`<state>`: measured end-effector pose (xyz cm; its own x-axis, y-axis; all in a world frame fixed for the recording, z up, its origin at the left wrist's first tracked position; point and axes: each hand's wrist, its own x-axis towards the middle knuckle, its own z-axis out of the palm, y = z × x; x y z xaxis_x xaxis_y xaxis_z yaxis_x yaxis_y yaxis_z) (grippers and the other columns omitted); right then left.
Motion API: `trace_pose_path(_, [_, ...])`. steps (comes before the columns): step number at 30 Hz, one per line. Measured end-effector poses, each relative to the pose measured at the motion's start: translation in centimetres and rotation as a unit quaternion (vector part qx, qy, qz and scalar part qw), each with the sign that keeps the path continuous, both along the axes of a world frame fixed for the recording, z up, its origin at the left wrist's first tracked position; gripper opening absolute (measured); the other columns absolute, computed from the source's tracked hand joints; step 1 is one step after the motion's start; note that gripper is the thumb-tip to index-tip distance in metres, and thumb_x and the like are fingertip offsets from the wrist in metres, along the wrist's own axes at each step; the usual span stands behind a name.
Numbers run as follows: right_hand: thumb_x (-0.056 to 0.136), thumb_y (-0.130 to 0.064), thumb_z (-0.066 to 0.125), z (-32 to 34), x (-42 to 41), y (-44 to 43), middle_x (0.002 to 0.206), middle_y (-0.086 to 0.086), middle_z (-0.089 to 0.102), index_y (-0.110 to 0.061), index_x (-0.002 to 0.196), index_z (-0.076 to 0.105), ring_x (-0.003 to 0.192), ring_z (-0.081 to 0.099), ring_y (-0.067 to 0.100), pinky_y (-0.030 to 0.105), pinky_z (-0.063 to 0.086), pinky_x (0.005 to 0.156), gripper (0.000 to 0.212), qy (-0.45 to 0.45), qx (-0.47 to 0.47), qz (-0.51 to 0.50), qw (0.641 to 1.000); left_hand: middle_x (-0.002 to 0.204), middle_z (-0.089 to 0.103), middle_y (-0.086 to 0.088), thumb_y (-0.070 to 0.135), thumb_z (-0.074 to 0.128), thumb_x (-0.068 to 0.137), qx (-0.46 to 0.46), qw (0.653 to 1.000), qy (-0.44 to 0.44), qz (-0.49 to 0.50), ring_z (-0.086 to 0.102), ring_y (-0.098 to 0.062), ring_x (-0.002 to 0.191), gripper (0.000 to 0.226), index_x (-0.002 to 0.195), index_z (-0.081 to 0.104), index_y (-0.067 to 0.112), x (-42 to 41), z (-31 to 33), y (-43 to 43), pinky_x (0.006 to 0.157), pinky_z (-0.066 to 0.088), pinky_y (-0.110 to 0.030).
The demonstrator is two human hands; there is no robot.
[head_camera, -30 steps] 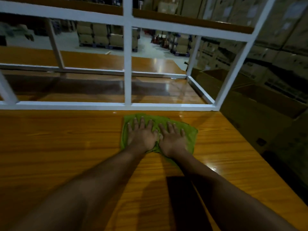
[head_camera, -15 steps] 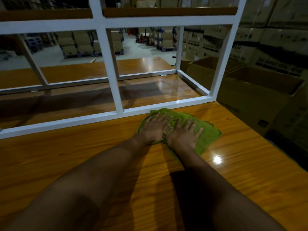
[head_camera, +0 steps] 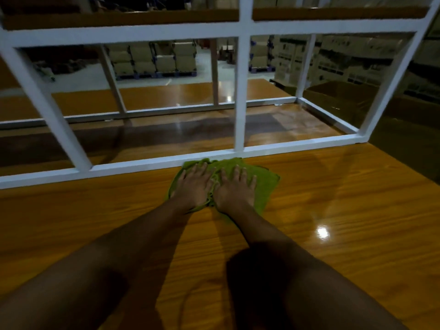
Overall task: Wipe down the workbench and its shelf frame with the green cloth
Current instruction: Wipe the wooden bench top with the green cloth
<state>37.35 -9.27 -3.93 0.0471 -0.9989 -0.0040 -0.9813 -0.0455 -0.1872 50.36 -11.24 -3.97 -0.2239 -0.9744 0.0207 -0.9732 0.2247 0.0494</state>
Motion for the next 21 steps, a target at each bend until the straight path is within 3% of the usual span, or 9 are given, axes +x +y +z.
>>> trace_pose_path(7, [0.101,-0.051,0.014,0.3,8.7,5.2,0.165,0.012,-0.004,-0.028,0.158,0.006,0.151,-0.007,0.032,0.059,-0.005,0.117,0.062,0.009,0.015,0.116,0.993,0.164,-0.003,-0.001,0.043,0.014,0.105,0.026,0.994,0.007,0.110,0.000,-0.025,0.150,0.052,0.155,0.008,0.030,8.8,0.6,8.0,0.121,0.003,-0.045])
trace_pose_path(13, [0.101,-0.048,0.015,0.6,8.1,10.5,0.165,0.010,-0.004,-0.028,0.158,0.007,0.151,-0.008,0.029,0.055,-0.007,0.118,0.060,0.002,0.017,0.180,0.984,0.164,-0.007,-0.003,0.046,0.016,0.104,0.023,0.987,0.031,0.157,-0.004,-0.027,0.150,0.055,0.156,0.004,0.030,9.0,0.2,14.3,0.120,0.000,-0.048])
trace_pose_path(15, [0.098,-0.051,0.007,0.5,6.4,12.0,0.165,0.008,-0.005,-0.029,0.157,0.007,0.151,-0.009,0.027,0.054,-0.008,0.118,0.063,-0.010,0.016,0.198,0.980,0.163,-0.011,-0.003,0.053,0.009,0.101,0.033,0.985,0.026,0.167,-0.008,-0.027,0.150,0.060,0.155,0.000,0.030,7.4,0.3,16.1,0.120,-0.002,-0.048])
trace_pose_path(18, [0.081,-0.057,-0.012,0.3,3.0,13.7,0.164,0.006,-0.010,-0.032,0.157,0.002,0.151,-0.013,0.026,0.053,-0.010,0.118,0.081,-0.005,0.020,0.204,0.979,0.161,-0.016,-0.002,0.061,-0.019,0.078,0.031,0.986,0.018,0.160,-0.011,-0.027,0.149,0.083,0.154,-0.007,0.032,4.2,0.5,18.3,0.119,-0.005,-0.048])
trace_pose_path(21, [0.087,-0.059,-0.008,0.4,-0.2,13.4,0.163,0.004,-0.015,-0.035,0.156,-0.005,0.150,-0.016,0.024,0.052,-0.011,0.118,0.073,0.018,0.037,0.161,0.986,0.161,-0.018,-0.002,0.060,-0.022,0.074,0.030,0.989,0.017,0.142,-0.012,-0.027,0.149,0.085,0.154,-0.009,0.034,1.3,0.2,18.1,0.119,-0.007,-0.049])
